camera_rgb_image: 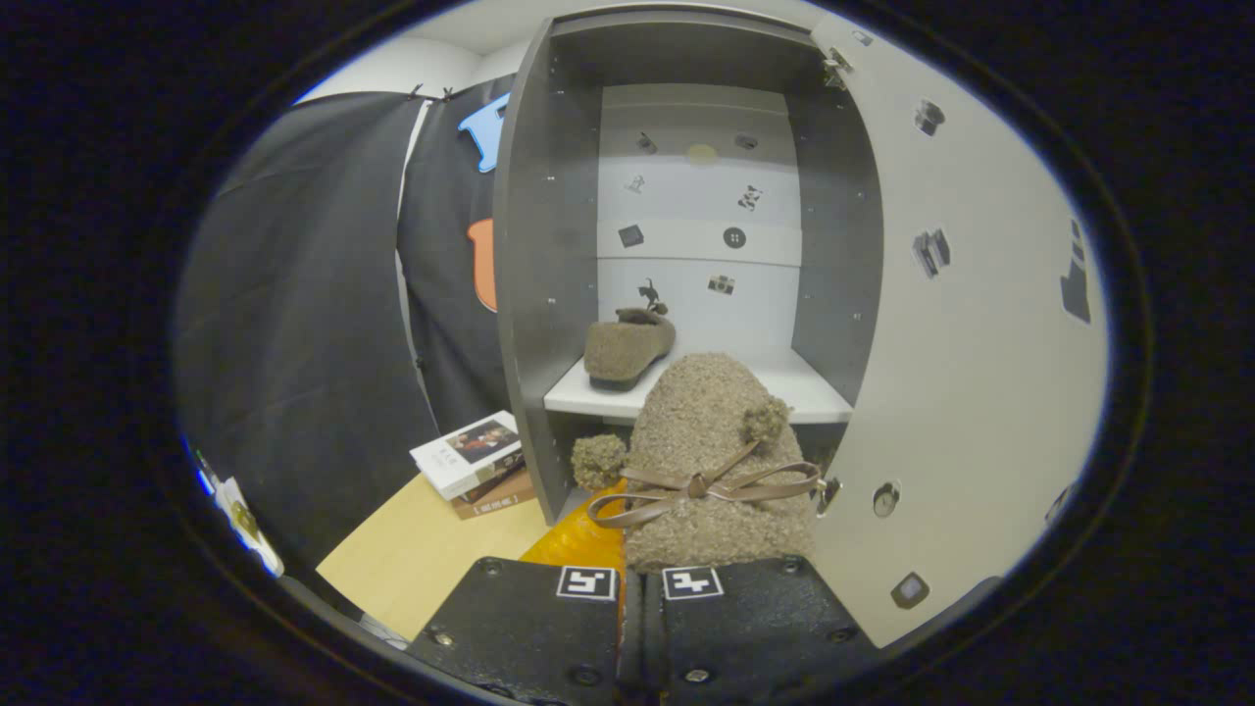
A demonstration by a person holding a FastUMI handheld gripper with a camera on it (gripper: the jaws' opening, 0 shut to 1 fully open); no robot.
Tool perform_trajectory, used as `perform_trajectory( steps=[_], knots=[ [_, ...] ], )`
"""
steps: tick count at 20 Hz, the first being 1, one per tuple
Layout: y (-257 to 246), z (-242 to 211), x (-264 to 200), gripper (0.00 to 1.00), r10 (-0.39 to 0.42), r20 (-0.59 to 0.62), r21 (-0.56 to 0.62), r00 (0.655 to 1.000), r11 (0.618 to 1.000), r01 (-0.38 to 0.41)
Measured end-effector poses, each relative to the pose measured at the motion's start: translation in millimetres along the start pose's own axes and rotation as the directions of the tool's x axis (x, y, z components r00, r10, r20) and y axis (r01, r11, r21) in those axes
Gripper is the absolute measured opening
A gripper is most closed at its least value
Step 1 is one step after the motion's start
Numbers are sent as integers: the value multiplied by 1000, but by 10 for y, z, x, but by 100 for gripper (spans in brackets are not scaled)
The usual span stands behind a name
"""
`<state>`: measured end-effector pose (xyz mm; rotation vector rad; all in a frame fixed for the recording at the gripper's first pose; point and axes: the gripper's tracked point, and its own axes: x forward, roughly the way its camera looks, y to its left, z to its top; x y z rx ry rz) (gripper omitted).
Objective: Open the shoe cabinet door, grab the shoes and put them into the shoe cabinet, then close the shoe cabinet door.
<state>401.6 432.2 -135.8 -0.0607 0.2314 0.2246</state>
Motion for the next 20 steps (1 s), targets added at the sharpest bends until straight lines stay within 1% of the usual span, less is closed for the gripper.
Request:
perform_trajectory(
  steps=[5, 12, 14, 20],
  knots=[
    [-181, 534, 430, 5, -23, 54, 14, 998, 1000, 22],
    [-473, 960, 1232, 5, -52, 63, 33, 997, 998, 50],
    [-531, 1028, 1490, 5, -61, 59, 30, 996, 998, 59],
    [-636, 1040, 2191, 5, -44, 3, 27, 999, 999, 44]
  ],
)
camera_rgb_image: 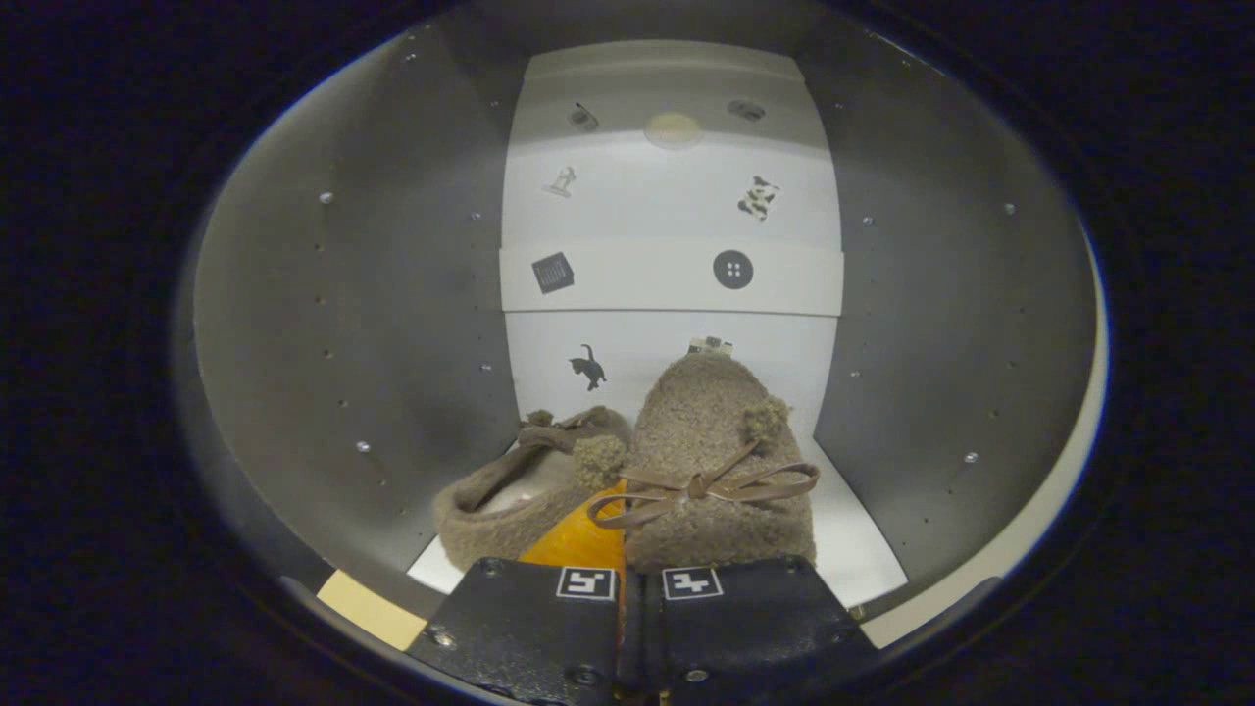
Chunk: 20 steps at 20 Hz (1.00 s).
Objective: Open the shoe cabinet door, grab the shoes and put them into the shoe cabinet, then close the shoe cabinet door.
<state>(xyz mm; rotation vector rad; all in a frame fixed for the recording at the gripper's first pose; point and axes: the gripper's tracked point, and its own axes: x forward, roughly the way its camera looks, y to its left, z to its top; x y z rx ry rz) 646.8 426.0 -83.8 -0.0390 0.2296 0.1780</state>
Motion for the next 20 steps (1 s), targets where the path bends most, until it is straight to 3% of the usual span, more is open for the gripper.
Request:
perform_trajectory(
  steps=[8, 14, 19, 20],
  knots=[
    [-179, -79, 499, 4, -30, -127, 50, 991, 998, 37],
    [-194, -259, 660, 8, -50, -258, 67, 965, 995, 70],
    [-170, -259, 653, 12, -57, -283, 66, 958, 995, 79],
    [-146, -259, 629, 17, -50, -280, 70, 959, 995, 73]
  ],
)
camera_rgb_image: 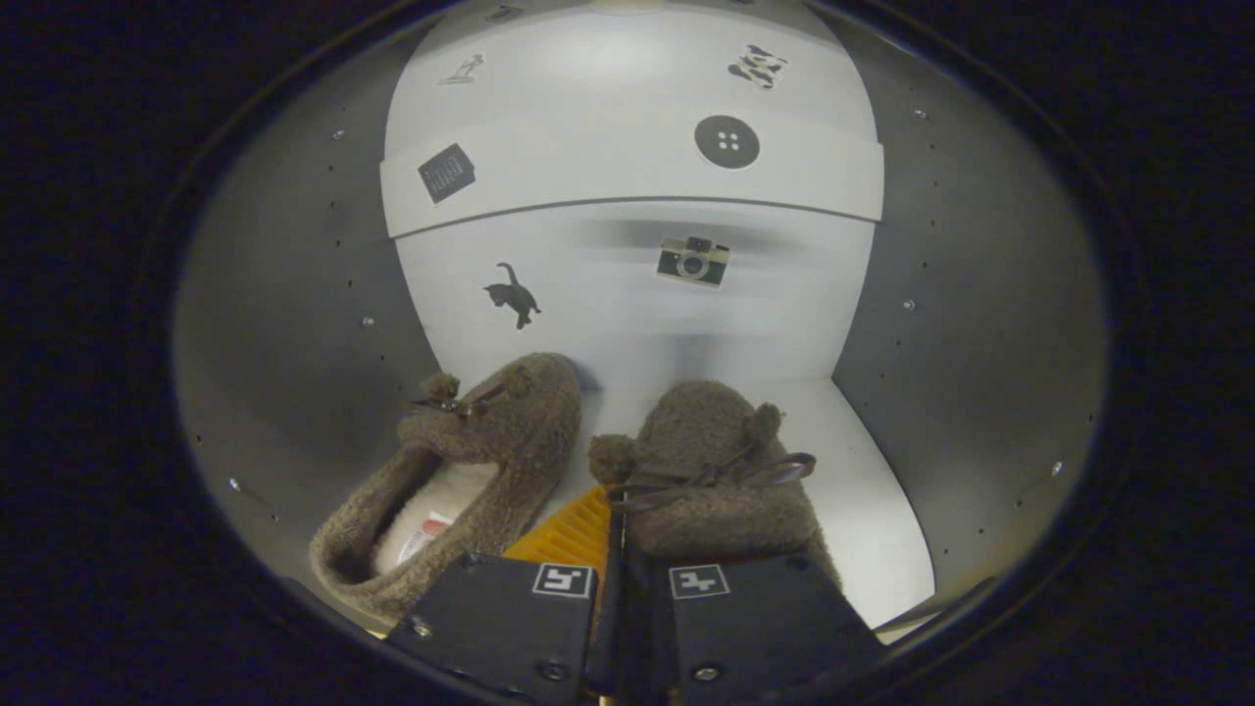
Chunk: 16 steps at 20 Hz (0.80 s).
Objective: Open the shoe cabinet door, grab the shoes and put them into the shoe cabinet, then close the shoe cabinet door.
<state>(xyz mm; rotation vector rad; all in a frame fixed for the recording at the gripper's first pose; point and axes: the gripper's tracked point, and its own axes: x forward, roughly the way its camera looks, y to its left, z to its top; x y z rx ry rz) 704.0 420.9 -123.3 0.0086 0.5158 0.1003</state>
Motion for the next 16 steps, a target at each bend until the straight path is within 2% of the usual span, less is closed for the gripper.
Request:
perform_trajectory(
  steps=[2, 8, 13, 16],
  knots=[
    [44, -15, -75, 29, 19, 13, -12, 1000, 1000, -19],
    [-10, -8, -581, 64, -30, 132, -89, 991, 995, 42],
    [40, -100, -1260, 64, 3, 229, -95, 973, 995, 19],
    [41, -137, -1805, 81, 22, 294, -77, 955, 997, 1]
  ],
)
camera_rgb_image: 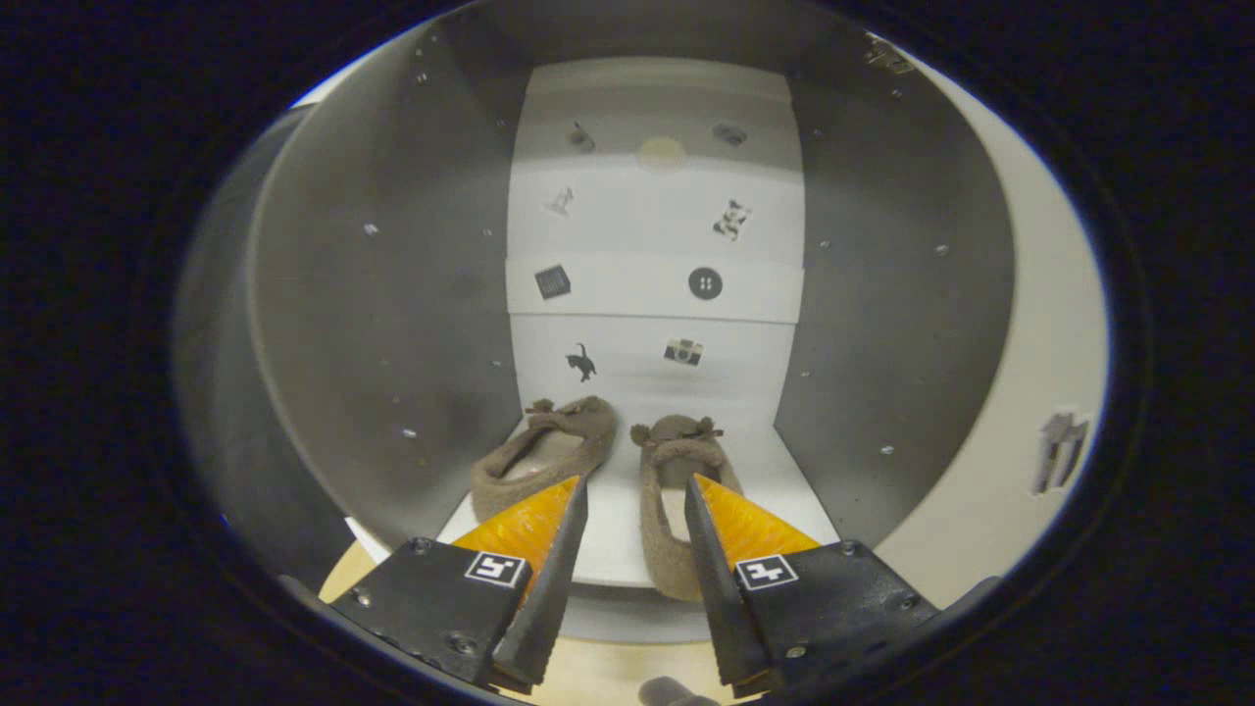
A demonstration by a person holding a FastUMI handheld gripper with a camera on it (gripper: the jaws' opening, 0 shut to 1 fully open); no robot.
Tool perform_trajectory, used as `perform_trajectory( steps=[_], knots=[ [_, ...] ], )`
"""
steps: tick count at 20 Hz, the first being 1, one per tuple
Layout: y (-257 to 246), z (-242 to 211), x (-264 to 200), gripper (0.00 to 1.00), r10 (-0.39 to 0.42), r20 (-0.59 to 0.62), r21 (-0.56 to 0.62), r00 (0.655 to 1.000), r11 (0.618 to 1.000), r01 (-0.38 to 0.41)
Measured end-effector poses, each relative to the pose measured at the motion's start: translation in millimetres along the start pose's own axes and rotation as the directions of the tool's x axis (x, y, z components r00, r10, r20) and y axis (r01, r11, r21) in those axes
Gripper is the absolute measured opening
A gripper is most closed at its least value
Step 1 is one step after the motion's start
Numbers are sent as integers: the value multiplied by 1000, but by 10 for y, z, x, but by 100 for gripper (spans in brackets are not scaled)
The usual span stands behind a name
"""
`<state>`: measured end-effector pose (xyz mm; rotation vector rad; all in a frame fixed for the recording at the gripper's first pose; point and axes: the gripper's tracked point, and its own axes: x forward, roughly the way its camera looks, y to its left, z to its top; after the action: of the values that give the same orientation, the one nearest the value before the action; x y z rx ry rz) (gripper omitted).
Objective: Open the shoe cabinet door, grab the shoes and put them into the shoe cabinet, then close the shoe cabinet door.
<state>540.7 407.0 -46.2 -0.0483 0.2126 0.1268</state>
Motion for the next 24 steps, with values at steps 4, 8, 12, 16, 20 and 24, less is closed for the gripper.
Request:
perform_trajectory(
  steps=[4, 8, 12, 16, 20, 24],
  knots=[
    [-34, 9, -786, 100, 14, 77, 7, 997, 1000, -14],
    [-45, -98, -1577, 100, 38, 116, -23, 993, 999, -36],
    [-91, -236, -2317, 100, 60, 135, -39, 989, 998, -55],
    [-222, -442, -2962, 100, 72, 129, -42, 989, 997, -68],
    [-575, -626, -3495, 100, 35, 125, -18, 991, 999, -33],
    [-1058, -802, -3910, 100, -28, 113, 7, 993, 1000, 27]
  ],
)
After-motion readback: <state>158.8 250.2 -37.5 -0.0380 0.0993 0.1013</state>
